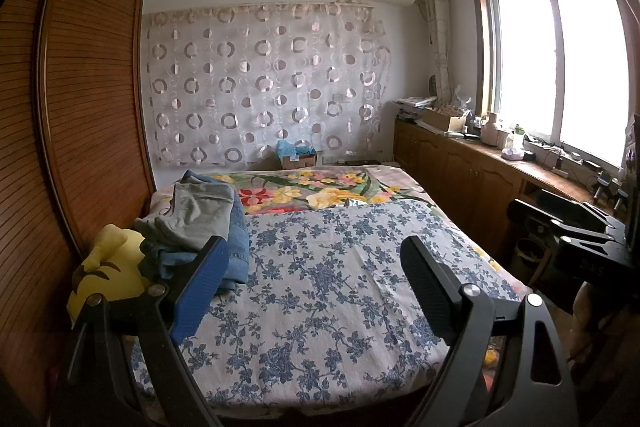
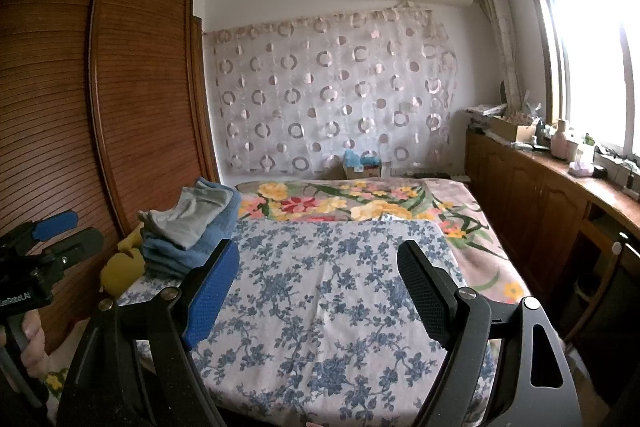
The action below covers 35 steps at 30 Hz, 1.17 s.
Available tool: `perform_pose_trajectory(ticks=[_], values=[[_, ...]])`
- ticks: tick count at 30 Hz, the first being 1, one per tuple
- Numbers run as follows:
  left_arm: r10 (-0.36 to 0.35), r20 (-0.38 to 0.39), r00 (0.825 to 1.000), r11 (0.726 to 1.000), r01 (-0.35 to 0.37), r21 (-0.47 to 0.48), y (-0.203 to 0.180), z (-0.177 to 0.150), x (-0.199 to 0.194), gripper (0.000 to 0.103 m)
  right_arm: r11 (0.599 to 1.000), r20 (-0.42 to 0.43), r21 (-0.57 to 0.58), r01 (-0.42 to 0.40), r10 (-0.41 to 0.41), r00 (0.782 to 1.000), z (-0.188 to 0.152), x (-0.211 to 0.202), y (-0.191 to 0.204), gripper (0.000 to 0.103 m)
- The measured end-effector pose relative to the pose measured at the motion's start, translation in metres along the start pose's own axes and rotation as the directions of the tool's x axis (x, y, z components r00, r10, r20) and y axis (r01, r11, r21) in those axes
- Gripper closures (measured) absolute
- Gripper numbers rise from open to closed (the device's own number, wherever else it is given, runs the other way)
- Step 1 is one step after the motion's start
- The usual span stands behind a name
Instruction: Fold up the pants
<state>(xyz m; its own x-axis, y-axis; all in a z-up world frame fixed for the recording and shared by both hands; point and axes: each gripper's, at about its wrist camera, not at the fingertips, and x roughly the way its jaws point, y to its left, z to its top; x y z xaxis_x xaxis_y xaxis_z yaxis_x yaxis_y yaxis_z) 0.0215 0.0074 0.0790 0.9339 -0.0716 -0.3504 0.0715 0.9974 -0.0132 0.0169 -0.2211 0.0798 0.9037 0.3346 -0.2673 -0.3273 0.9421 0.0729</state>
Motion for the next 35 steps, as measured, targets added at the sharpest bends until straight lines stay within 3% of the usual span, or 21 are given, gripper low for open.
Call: perform_pose_trajectory(ticks=[35], values=[[0.000,0.001,1.000,1.000,0.000,0.002,-0.0005,0.0004,0.0003,0.015,1.000,0.003,-0.005,0.000,0.000,1.000,0.0022,-0.0009,-0.0023,0.020]])
